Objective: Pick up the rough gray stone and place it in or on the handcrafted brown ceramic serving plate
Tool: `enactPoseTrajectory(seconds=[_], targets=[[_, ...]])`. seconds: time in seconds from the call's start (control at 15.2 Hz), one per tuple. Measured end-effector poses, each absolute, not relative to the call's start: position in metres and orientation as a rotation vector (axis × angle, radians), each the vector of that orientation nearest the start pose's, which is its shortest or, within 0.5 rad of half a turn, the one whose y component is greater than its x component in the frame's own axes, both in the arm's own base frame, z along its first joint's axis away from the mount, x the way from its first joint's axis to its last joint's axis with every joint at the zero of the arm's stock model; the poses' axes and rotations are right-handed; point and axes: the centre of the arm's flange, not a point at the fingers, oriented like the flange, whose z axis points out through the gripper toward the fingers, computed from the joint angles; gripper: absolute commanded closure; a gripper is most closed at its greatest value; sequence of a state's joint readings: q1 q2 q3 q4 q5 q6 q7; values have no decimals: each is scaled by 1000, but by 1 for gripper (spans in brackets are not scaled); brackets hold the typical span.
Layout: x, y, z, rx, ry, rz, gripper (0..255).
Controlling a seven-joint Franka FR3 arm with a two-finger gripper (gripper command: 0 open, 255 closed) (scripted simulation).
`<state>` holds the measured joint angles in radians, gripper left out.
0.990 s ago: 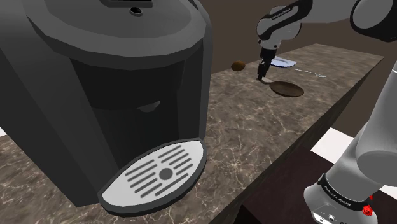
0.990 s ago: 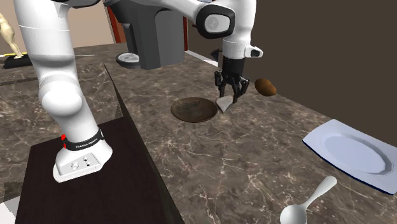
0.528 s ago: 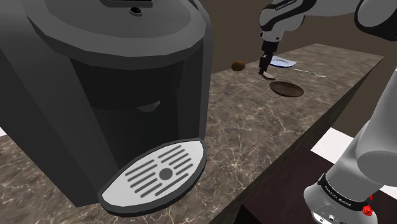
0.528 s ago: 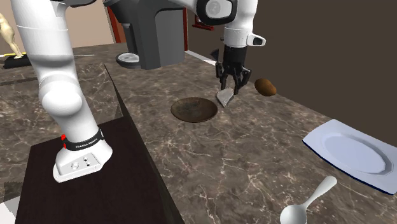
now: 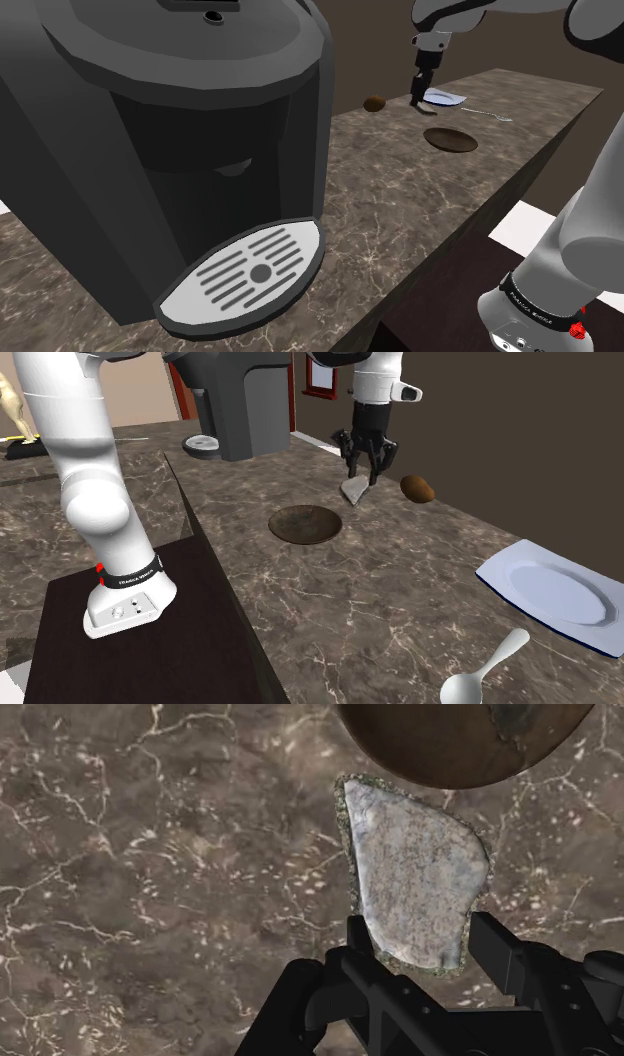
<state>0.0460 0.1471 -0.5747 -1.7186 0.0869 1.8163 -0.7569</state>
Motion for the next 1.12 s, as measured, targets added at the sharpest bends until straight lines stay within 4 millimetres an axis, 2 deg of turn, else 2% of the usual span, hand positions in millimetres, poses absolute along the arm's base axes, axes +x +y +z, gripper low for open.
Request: enactPoseTrajectory(seconds=[0.13,0.2,0.46,0.73,0.79,0.86,0.92,1.12], targets=[[529,-280,512,-3106,-327,27,255],[523,-280,514,-3106,-327,28,255],[477,-272,521,-3106,-326,27,255],[422,-267,534,-3105,-326,27,255],[421,-267,534,-3105,-324,25,0],[421,-267,534,-3105,-325,26,0],[411,-266,528,-3098,-371,-26,0],[360,-262,497,-3040,-628,-388,0]])
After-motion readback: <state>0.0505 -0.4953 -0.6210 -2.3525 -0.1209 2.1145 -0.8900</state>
